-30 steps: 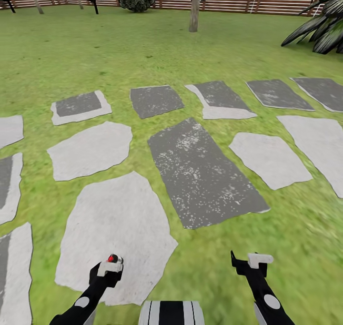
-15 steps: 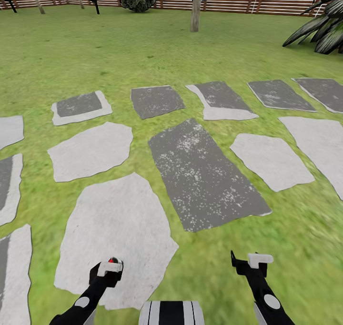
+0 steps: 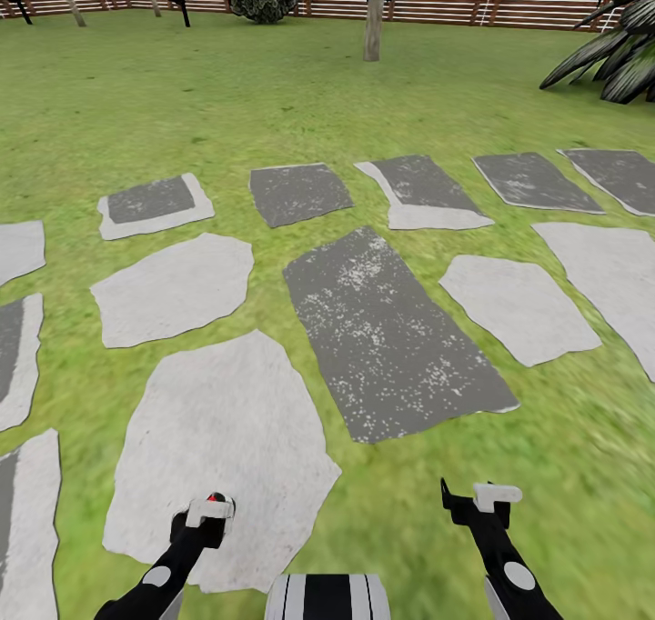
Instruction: Pick up the pesticide atomizer in the garden and spray insectifuge to fully cover both potted plants in the garden.
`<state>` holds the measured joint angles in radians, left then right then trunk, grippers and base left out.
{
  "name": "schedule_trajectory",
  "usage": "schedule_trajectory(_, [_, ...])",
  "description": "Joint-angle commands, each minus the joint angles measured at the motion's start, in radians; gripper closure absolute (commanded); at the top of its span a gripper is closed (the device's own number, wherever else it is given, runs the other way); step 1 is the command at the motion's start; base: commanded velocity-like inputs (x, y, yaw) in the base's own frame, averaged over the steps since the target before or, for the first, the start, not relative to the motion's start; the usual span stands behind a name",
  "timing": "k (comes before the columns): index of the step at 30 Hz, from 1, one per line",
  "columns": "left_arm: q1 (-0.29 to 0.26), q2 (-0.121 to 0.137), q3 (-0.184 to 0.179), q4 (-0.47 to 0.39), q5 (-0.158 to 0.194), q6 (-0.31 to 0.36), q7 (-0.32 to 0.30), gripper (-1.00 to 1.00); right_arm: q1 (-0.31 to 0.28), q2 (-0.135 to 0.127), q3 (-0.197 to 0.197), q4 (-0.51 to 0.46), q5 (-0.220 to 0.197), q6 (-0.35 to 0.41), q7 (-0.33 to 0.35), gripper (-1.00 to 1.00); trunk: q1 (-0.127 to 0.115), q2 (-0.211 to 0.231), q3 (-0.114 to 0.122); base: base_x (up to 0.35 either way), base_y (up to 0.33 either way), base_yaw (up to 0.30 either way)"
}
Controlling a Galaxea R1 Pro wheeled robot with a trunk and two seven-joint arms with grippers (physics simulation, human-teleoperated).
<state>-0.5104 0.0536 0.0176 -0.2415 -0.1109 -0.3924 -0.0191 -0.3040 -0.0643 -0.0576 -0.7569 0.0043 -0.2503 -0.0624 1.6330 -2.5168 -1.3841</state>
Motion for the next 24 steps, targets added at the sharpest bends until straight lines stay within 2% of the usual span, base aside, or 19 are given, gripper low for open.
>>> schedule_trajectory(1, [0.0, 0.0, 0.002, 0.001, -0.009, -0.003, 0.0, 1.0, -0.001, 0.0, 0.001, 0.001, 0.001, -0.003, -0.003, -1.0, 0.0, 0.0, -0.001, 0.0, 0.0, 0.0])
schedule_trajectory(24, [0.0, 0.0, 0.002, -0.002, -0.01, -0.003, -0.001, 1.0, 0.0, 0.0, 0.001, 0.001, 0.001, -0.003, -0.003, -1.0, 0.0, 0.0, -0.001, 0.0, 0.0, 0.0])
